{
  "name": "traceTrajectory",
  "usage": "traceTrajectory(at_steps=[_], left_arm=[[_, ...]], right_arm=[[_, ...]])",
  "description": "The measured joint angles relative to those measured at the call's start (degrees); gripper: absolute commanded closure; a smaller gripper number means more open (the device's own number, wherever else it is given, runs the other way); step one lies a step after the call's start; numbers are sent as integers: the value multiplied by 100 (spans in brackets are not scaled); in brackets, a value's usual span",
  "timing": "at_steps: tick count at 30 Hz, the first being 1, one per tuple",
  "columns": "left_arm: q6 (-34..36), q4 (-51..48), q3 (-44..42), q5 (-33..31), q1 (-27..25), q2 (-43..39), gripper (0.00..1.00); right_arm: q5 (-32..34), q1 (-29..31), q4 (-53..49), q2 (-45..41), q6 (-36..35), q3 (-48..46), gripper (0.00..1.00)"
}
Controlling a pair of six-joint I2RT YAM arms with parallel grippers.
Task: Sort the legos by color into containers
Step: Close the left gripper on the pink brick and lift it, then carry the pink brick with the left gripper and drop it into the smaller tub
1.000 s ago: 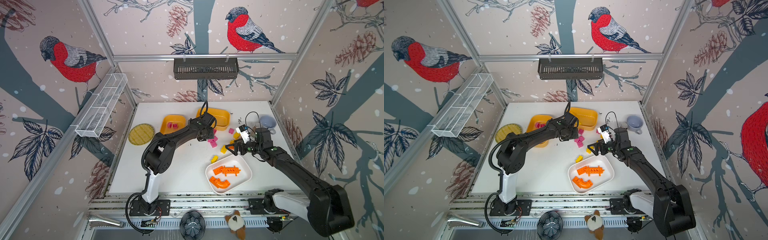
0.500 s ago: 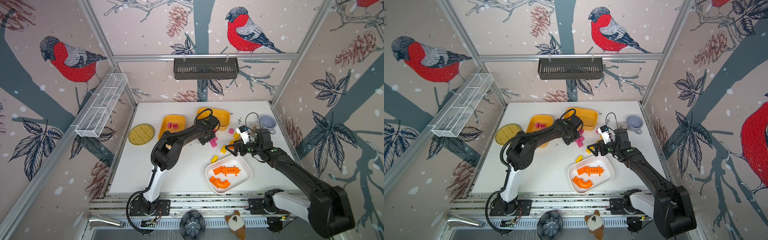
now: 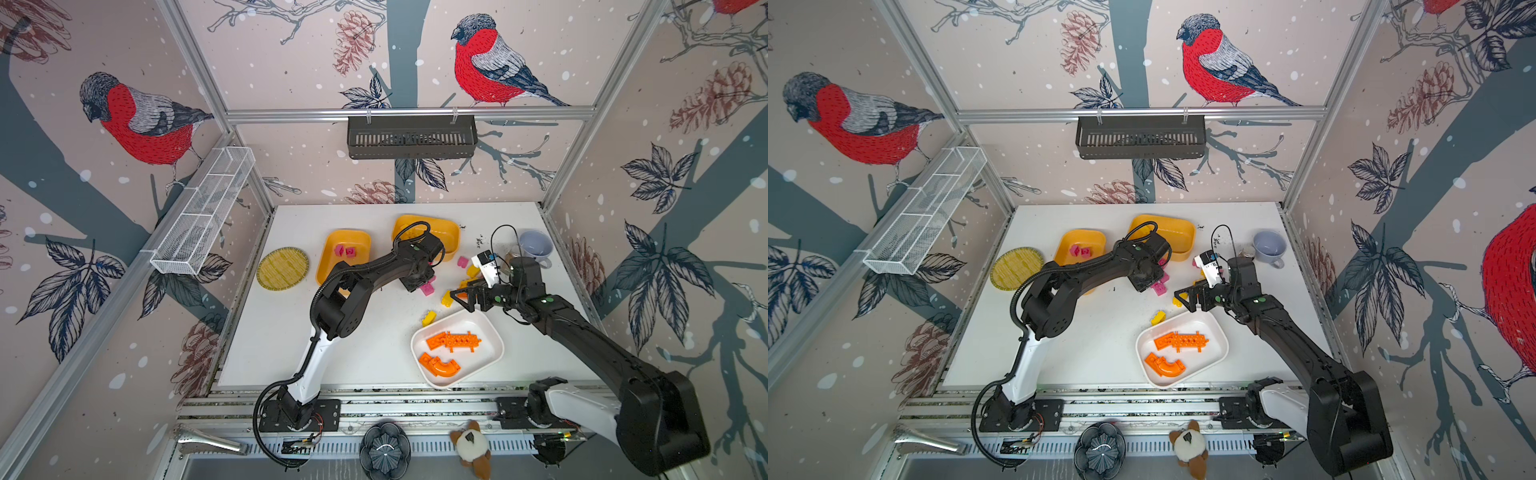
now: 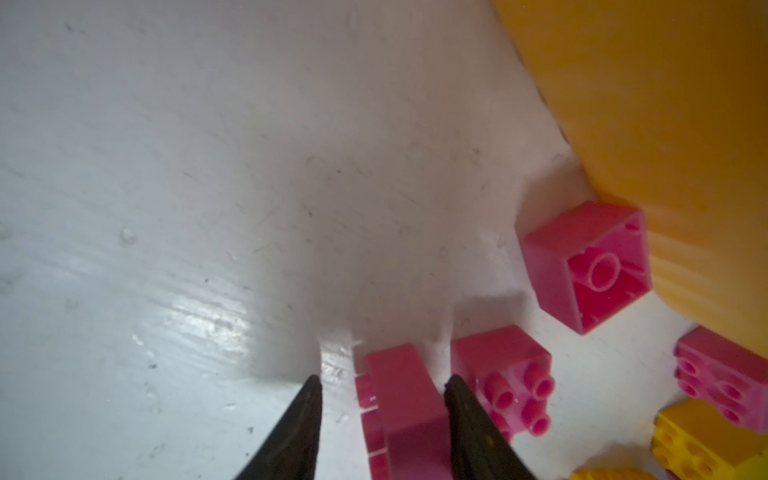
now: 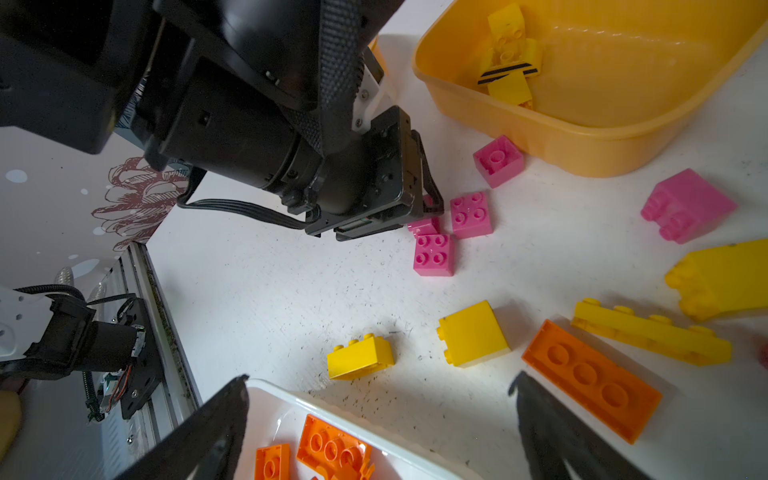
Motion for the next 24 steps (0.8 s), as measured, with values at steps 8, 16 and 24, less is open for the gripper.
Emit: traceTrajectory(at_steps=[8,16,24], left_arm=[[-9,-74,-13,-7,-11,33,75],[269,-197,11,-125,-2,-133,79],[1390,-424,402,-632,267,-763,79]], right_arm=[[17,0,0,-48,0,-42,1],[44,0,0,-101,0,-63,1],[61,-11,-9,-52,-15,50,1]])
